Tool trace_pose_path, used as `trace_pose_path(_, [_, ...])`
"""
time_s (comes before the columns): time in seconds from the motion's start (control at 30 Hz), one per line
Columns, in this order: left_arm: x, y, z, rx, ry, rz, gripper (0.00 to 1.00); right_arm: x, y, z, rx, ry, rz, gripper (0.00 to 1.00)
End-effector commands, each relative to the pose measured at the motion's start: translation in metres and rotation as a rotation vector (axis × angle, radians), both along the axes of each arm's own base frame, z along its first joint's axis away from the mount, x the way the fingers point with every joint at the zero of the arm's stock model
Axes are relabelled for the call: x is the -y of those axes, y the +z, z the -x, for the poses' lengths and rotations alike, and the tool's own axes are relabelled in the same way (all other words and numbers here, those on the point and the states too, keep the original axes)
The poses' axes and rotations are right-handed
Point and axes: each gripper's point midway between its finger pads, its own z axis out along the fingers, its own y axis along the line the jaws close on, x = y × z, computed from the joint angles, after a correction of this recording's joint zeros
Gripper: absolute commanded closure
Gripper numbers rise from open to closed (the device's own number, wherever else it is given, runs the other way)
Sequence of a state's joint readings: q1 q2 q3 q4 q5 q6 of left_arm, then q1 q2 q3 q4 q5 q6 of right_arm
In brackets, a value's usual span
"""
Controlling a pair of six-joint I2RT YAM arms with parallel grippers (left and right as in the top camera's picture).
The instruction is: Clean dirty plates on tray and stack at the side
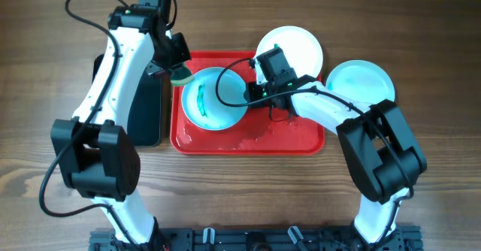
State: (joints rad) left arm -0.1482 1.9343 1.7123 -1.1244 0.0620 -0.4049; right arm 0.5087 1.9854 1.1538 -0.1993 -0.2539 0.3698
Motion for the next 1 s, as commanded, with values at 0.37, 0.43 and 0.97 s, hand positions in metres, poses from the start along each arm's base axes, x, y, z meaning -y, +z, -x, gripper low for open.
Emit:
trace_pose_path(0.37, [0.035, -0.043, 0.001, -0.084, -0.112, -0.007, 0.96, 0.000, -0.009, 0.002, -0.108, -0.144, -0.039, 0.96])
trace_pose_path(0.43, [0.040, -0.052, 0.005, -0.109, -0.125, -0.013, 0.96, 0.000, -0.010, 0.003, -0.115, -0.151, -0.037, 0.96])
trace_pose_path(0.97, [0.027, -0.145, 0.034, -0.159, -0.206, -0.089, 0.96, 0.002, -0.011, 0.004, -0.117, -0.147, -0.027, 0.96])
